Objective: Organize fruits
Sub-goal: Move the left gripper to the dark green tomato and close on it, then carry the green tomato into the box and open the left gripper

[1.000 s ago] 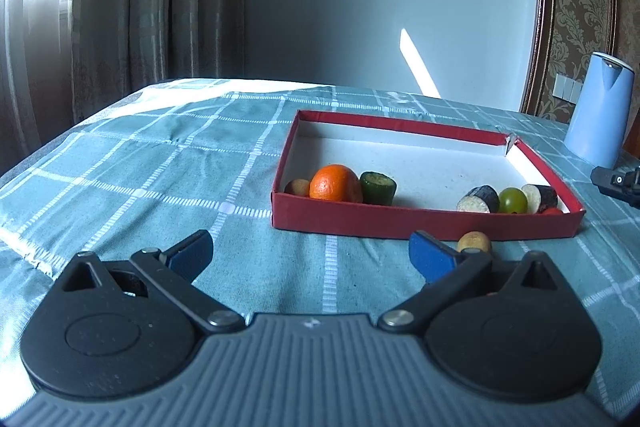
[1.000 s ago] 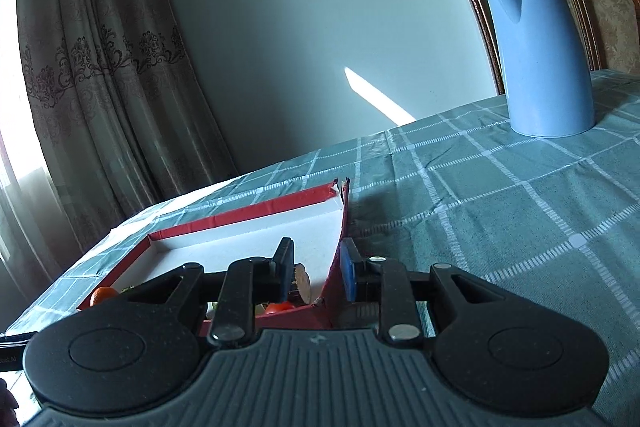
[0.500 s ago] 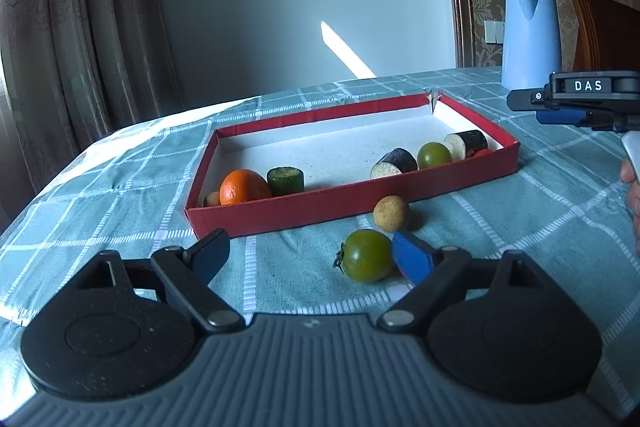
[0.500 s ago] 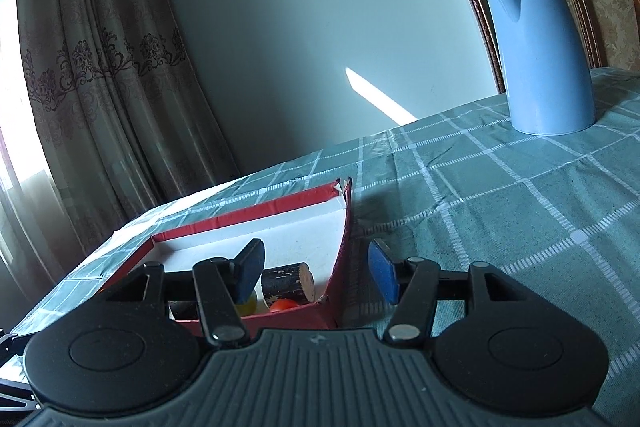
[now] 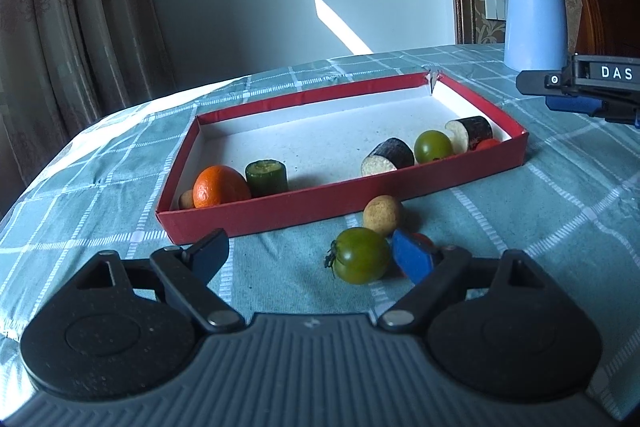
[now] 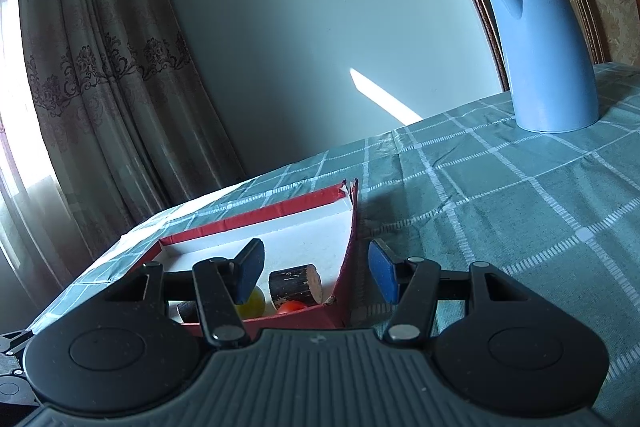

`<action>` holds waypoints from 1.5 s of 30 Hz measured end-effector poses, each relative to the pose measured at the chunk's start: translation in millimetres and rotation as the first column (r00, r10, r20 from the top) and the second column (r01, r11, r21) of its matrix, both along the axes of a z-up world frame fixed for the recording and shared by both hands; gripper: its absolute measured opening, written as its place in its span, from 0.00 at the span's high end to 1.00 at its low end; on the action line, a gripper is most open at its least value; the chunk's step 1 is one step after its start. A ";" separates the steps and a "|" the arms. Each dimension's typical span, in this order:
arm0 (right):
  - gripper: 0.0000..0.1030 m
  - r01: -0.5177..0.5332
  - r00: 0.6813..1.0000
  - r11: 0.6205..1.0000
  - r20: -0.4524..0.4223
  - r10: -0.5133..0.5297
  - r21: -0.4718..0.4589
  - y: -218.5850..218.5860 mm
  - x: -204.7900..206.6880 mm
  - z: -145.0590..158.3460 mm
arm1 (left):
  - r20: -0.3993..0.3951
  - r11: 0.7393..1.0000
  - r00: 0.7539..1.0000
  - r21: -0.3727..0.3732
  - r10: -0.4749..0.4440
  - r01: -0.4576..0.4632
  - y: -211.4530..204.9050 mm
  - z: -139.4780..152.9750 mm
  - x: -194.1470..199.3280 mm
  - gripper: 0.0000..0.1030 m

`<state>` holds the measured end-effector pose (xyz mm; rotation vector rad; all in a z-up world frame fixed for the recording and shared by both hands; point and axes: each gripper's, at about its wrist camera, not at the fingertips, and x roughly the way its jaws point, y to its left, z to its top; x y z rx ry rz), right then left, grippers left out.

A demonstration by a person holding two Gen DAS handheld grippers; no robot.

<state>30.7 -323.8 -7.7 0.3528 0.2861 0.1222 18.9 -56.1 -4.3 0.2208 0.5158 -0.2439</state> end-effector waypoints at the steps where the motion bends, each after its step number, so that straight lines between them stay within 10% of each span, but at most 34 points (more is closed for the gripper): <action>1: 0.44 -0.002 1.000 1.000 0.000 0.002 0.002 0.2 -0.1 0.0 | 0.003 1.000 1.000 -0.012 -0.021 0.021 -0.4 0.4 -1.4 0.15; 15: 0.41 -0.023 1.000 1.000 0.003 0.023 0.013 1.0 -1.1 1.5 | -0.072 0.987 0.996 -0.158 -0.048 0.037 18.6 -1.9 9.7 0.22; 20: 0.34 -0.018 1.000 1.000 0.007 0.018 0.017 0.4 -1.2 1.1 | -0.079 0.983 0.994 -0.175 -0.075 0.060 18.2 -1.8 9.2 0.49; 29: 0.34 -0.016 1.000 1.000 0.002 0.016 0.010 0.7 -1.2 0.8 | -0.146 0.935 0.980 -0.345 -0.138 0.081 28.2 -3.5 7.0 0.54; 45: 0.34 -0.012 1.000 1.000 -0.007 0.012 0.011 -0.3 0.0 0.1 | -0.138 0.933 0.982 -0.354 -0.125 0.069 29.3 -2.7 4.5 0.73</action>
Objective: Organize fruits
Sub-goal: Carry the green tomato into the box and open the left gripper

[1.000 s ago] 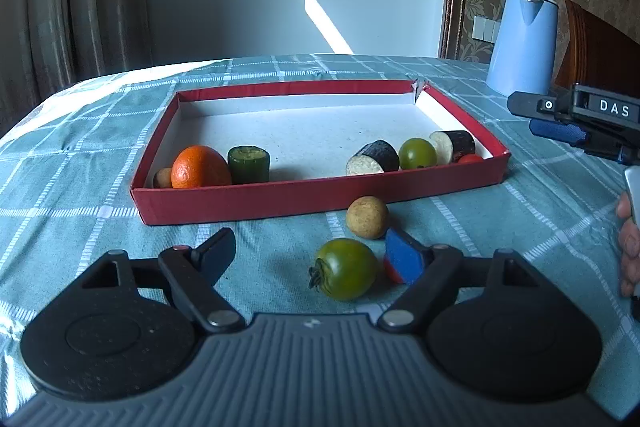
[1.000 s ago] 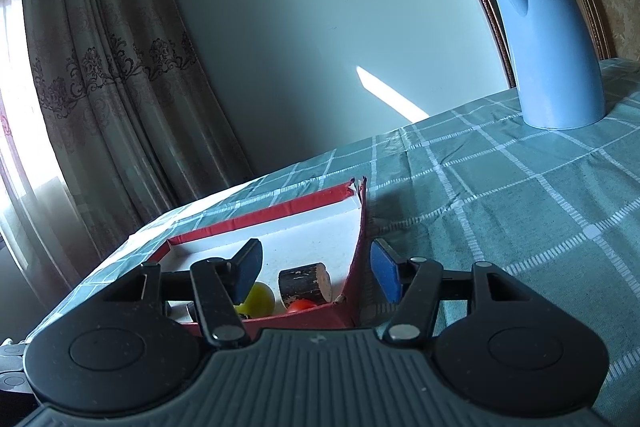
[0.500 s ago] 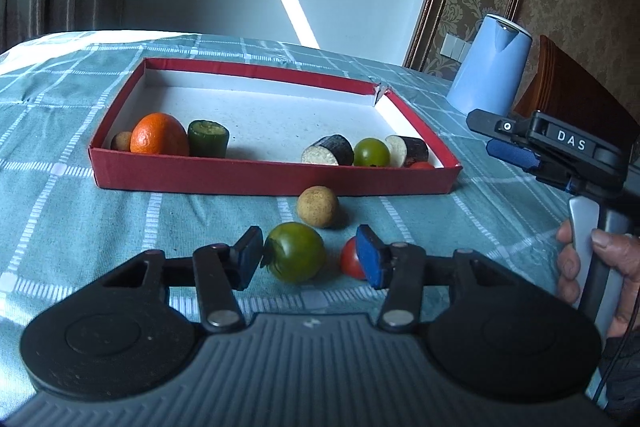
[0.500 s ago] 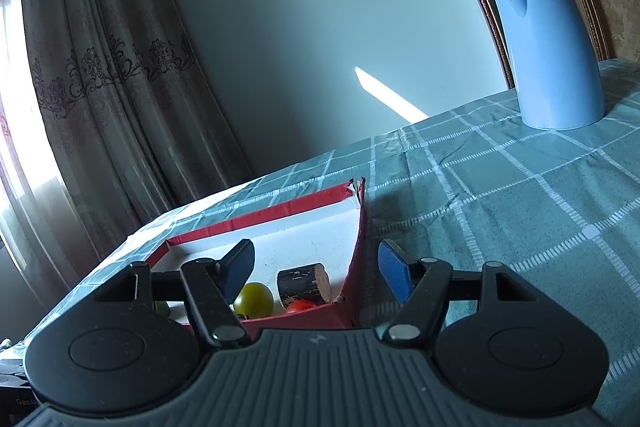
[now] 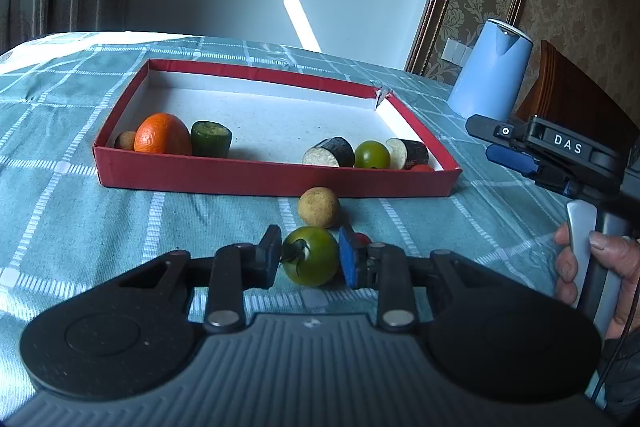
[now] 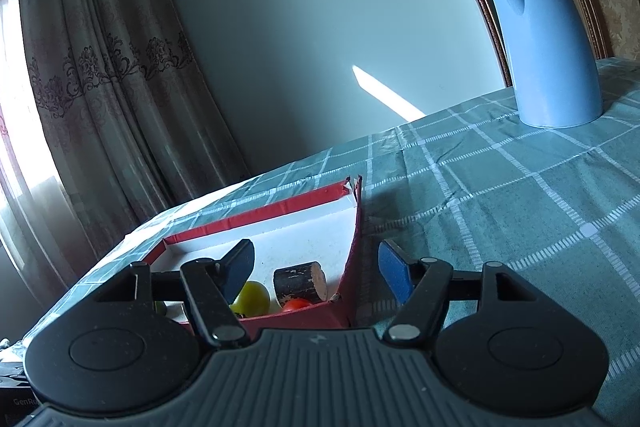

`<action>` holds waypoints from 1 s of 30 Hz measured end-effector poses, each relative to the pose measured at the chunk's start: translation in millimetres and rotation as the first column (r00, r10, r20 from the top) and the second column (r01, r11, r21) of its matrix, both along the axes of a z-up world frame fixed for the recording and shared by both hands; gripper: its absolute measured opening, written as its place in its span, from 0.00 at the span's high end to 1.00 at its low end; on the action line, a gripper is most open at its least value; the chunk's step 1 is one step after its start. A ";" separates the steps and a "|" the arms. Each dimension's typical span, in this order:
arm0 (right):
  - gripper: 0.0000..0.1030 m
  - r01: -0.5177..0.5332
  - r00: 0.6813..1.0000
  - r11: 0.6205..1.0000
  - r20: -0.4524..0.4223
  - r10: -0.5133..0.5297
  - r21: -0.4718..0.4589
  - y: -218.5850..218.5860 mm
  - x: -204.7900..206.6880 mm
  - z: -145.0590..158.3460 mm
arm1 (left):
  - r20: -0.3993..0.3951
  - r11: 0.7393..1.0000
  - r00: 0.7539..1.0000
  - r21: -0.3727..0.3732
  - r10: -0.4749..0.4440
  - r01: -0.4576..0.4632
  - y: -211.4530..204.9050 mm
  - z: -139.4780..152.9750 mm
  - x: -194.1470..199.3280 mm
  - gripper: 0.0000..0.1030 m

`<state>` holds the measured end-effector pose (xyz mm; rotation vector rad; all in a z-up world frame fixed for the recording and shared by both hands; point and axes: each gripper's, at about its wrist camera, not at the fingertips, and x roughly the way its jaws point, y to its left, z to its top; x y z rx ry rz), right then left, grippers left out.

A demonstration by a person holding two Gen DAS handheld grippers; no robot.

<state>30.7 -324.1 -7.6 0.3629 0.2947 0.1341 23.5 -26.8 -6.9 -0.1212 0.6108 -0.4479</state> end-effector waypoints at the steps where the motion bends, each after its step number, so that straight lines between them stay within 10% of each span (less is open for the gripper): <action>1: 0.34 0.000 1.000 1.000 0.002 0.000 0.000 0.1 -0.7 0.3 | 0.001 1.000 1.000 -0.001 0.006 -0.006 0.5 0.3 -0.4 0.74; 17: 0.33 -0.017 1.000 1.000 0.003 0.017 0.003 2.3 -0.3 0.5 | 0.230 0.979 0.970 0.166 0.073 -0.114 -19.2 42.3 11.9 0.74; 30: 0.33 -0.045 0.999 0.999 -0.010 0.045 0.000 7.7 2.9 -0.7 | 0.146 0.953 0.960 0.152 0.241 -0.262 -9.2 26.4 94.5 0.69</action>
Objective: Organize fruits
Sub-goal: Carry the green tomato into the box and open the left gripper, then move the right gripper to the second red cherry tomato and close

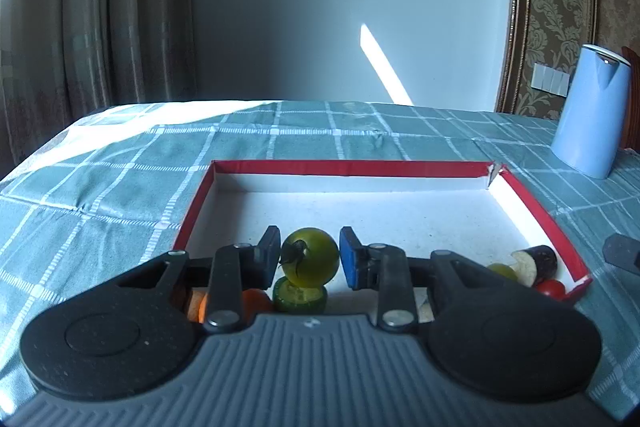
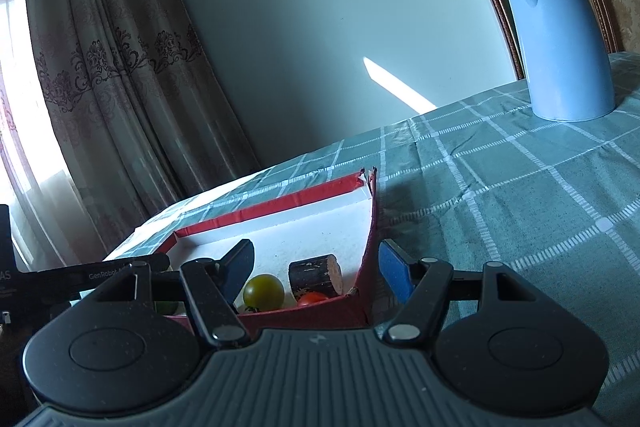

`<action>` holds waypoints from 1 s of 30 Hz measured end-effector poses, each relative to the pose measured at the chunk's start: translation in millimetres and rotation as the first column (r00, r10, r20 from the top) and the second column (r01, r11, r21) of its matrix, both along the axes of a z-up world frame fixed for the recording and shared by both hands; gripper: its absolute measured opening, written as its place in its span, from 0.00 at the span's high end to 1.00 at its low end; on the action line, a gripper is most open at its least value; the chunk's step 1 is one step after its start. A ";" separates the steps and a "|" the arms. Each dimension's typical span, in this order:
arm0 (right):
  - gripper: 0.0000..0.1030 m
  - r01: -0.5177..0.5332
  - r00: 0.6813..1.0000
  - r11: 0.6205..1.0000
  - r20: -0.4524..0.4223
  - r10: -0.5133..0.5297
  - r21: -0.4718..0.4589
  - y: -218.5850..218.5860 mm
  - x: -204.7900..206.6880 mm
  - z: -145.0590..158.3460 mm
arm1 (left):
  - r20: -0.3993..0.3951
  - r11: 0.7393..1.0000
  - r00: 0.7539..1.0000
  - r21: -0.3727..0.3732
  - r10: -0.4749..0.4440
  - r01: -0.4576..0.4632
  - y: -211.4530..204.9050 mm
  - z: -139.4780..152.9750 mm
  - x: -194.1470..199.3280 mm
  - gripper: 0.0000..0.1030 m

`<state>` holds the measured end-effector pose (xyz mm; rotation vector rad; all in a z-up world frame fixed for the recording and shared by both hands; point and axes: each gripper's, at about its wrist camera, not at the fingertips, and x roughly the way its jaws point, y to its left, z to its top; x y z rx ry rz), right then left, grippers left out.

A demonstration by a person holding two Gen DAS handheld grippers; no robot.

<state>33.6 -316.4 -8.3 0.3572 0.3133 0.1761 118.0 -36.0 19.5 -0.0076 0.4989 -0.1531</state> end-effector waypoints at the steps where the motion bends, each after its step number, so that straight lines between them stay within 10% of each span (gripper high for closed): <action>1: 0.33 -0.005 1.000 1.000 -0.001 0.005 -0.005 1.1 0.2 -0.1 | 0.000 1.000 1.000 -0.011 0.016 -0.016 4.0 0.0 2.1 0.61; 9: 0.33 -0.013 1.000 1.000 -0.006 0.013 -0.019 3.5 -0.8 -0.5 | 0.055 0.998 0.998 -0.044 0.037 -0.034 22.4 11.0 -27.3 0.48; 13: 0.33 -0.018 1.000 1.000 -0.007 0.018 -0.021 3.7 -1.6 -1.2 | 0.117 0.996 0.989 -0.010 0.088 -0.087 33.4 8.9 -69.4 0.07; 30: 0.31 -0.199 0.980 0.961 -0.047 0.193 -0.194 81.3 -40.2 -5.1 | -0.007 0.982 0.983 -0.039 0.183 -0.183 61.5 -18.8 -100.6 0.00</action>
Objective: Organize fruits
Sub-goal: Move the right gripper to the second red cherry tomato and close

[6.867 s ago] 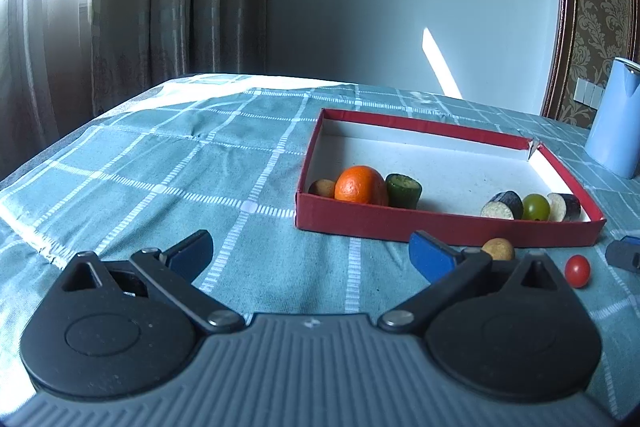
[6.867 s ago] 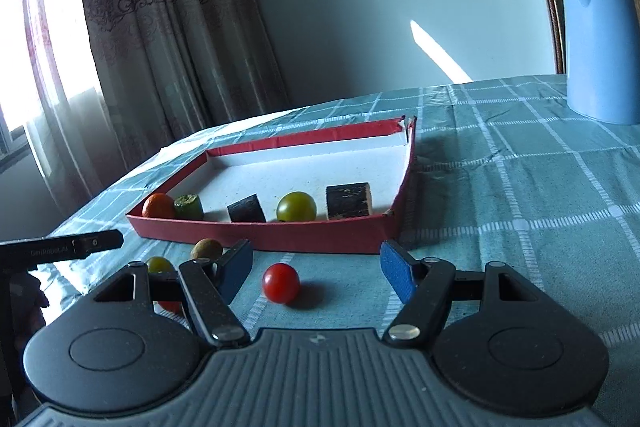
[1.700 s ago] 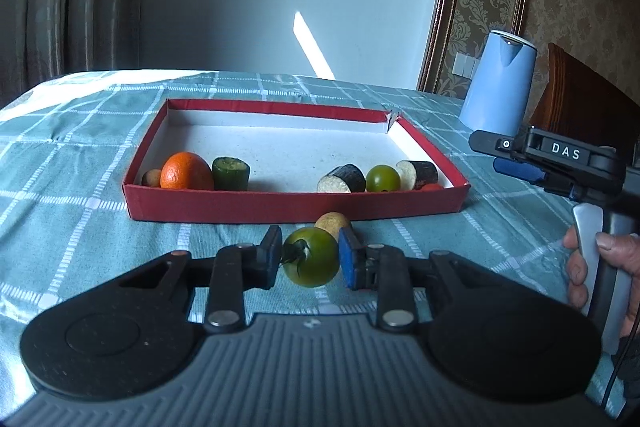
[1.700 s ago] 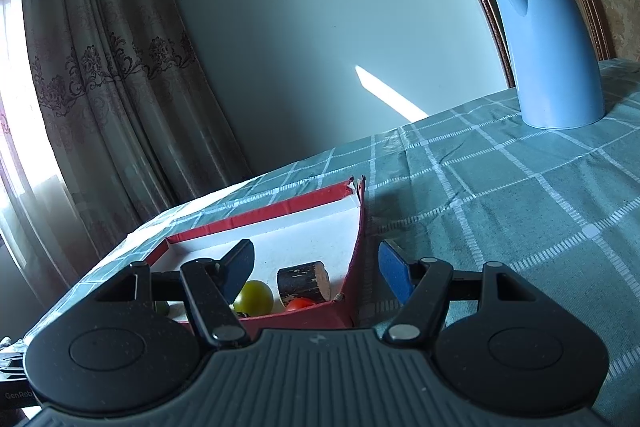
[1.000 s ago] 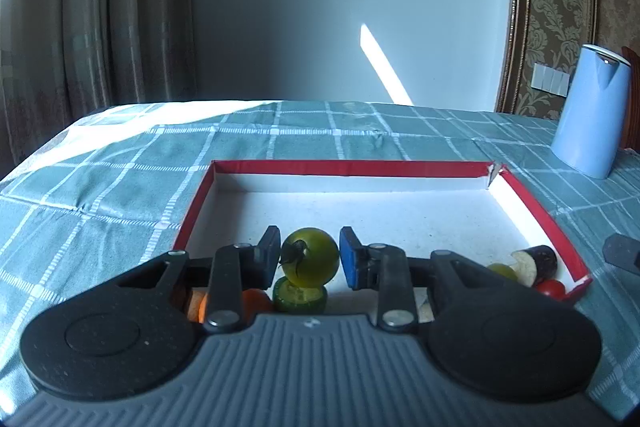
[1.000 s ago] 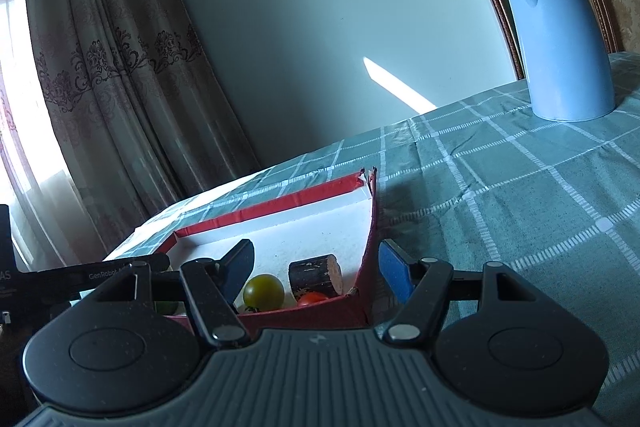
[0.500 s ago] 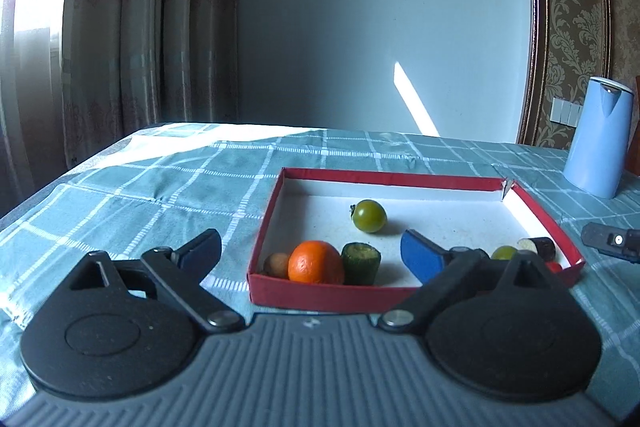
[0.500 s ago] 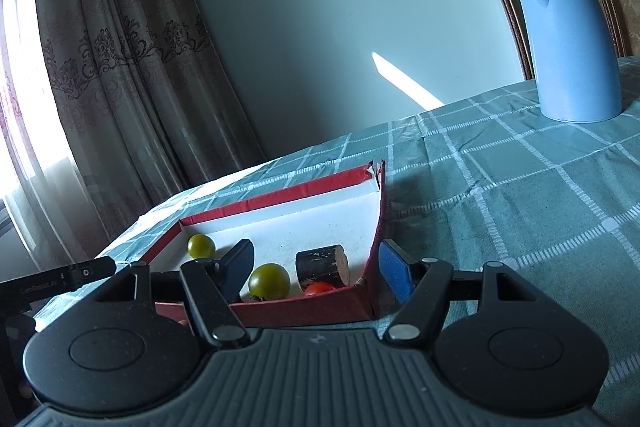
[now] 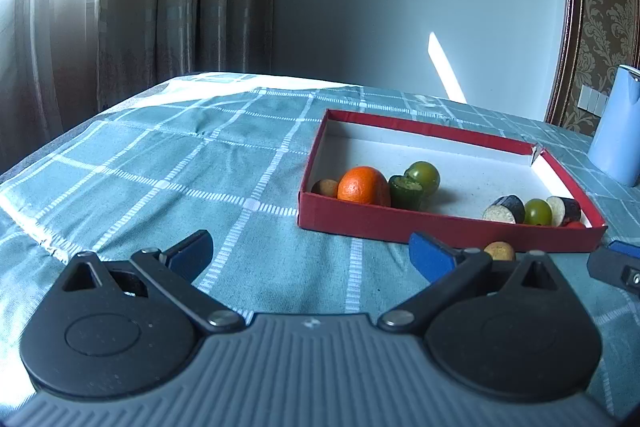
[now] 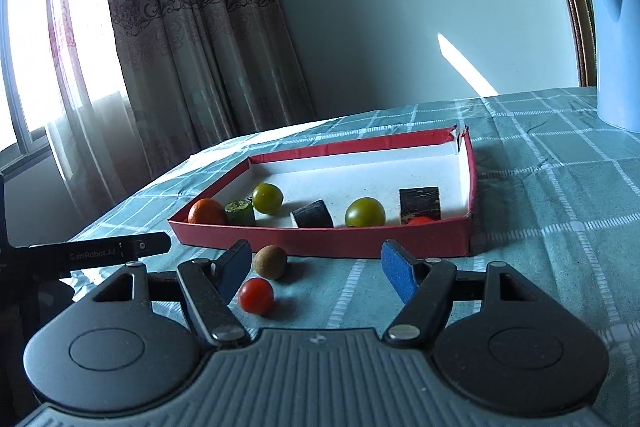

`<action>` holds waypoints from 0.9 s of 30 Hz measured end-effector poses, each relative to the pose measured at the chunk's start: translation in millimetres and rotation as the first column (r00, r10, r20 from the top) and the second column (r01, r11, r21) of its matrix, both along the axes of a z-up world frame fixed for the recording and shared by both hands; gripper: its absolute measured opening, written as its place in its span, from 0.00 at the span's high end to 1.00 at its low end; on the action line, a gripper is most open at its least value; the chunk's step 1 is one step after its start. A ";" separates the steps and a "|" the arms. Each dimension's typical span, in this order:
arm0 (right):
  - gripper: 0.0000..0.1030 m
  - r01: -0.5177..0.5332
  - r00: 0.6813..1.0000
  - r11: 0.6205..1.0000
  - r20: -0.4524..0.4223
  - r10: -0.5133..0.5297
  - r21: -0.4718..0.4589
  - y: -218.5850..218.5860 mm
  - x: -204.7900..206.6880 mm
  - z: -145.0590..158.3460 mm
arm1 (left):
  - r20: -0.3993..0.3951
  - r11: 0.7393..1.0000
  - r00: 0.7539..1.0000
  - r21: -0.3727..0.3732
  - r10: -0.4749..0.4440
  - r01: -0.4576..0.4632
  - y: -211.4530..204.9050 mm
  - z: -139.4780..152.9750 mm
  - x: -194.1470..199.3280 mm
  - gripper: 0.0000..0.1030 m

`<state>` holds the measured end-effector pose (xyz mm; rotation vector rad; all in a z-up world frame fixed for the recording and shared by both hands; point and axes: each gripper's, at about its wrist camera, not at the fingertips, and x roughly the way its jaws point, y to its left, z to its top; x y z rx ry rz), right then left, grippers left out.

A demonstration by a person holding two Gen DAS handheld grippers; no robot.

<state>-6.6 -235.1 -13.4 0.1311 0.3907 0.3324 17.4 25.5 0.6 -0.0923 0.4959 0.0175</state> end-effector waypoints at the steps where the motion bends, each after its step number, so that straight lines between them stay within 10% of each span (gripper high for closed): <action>1: 0.31 -0.007 1.000 0.999 -0.001 0.007 -0.036 10.6 -1.3 0.6 | -0.004 1.000 1.000 -0.014 0.001 -0.001 2.2 -0.6 0.4 0.00; 15: 0.32 -0.033 0.994 0.969 -0.106 0.007 -0.244 66.6 15.5 -7.2 | -0.004 0.998 1.000 -0.068 0.006 -0.006 9.8 -1.4 0.4 0.00; 27: 0.77 -0.062 0.986 0.966 -0.164 0.021 -0.250 70.4 28.8 -11.6 | 0.002 0.997 1.000 -0.072 0.006 -0.005 10.7 -2.2 0.4 0.00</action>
